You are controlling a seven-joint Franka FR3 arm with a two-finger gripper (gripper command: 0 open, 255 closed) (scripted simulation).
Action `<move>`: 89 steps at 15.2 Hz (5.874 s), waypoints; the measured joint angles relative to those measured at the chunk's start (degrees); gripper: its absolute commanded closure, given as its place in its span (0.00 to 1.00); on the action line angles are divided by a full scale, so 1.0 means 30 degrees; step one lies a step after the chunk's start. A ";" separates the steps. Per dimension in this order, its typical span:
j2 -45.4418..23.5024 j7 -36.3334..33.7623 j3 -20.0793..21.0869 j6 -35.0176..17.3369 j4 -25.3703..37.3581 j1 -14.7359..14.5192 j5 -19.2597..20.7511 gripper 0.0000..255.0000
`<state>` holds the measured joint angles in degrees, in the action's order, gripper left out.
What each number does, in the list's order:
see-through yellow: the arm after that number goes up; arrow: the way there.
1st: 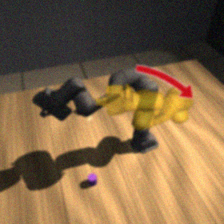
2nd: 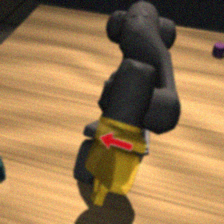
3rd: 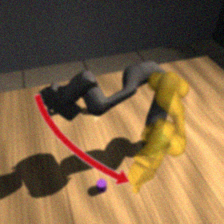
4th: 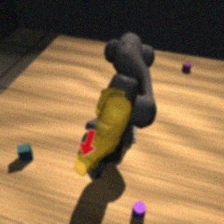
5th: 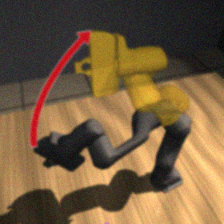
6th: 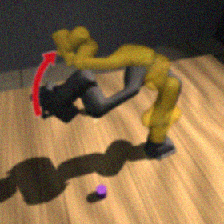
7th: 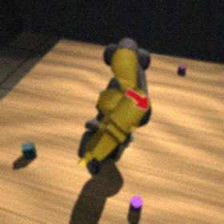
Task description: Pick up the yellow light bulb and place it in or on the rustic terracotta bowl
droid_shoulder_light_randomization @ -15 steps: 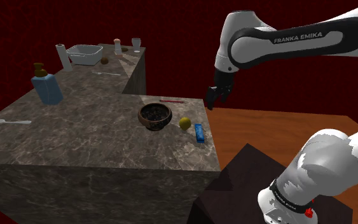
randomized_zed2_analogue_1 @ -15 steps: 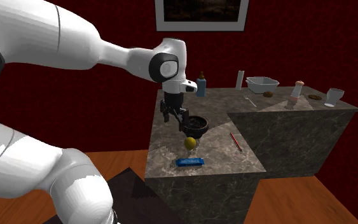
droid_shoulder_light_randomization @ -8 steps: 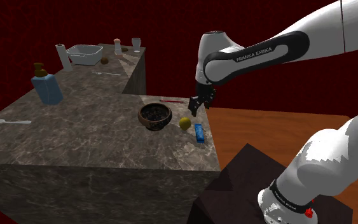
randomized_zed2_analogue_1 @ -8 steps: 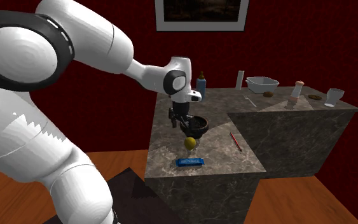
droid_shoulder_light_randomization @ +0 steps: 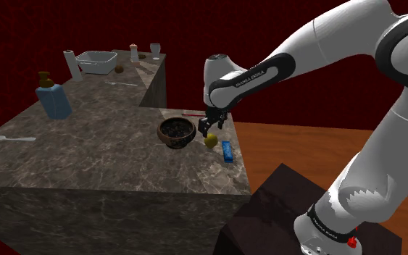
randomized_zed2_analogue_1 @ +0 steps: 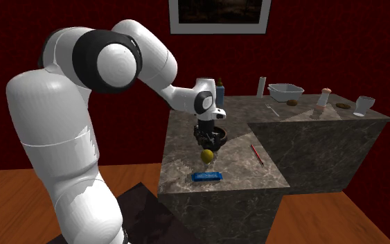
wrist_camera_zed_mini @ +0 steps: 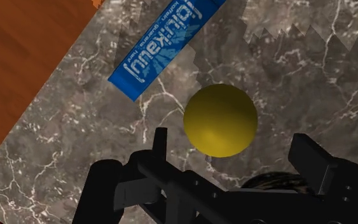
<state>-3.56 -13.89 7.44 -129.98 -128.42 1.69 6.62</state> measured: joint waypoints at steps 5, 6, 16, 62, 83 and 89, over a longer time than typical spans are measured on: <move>-0.1192 -0.0383 -0.0050 -0.1041 0.0105 -0.0035 0.0444 0.00; -0.1390 -0.0423 -0.0076 -0.1333 0.0005 -0.0024 0.0518 0.00; -0.1867 -0.0560 -0.0127 -0.1977 -0.0155 -0.0025 0.0690 1.00; 0.0208 0.0071 0.0374 0.6747 0.6504 -0.0341 -0.0340 1.00; -0.8265 -0.1922 0.0822 0.8456 1.6377 -0.2009 0.0999 1.00; -0.8447 -0.2092 0.0789 0.7081 1.5171 -0.1974 0.1086 1.00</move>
<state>-28.90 -20.16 9.80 -108.73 -82.91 -4.23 9.88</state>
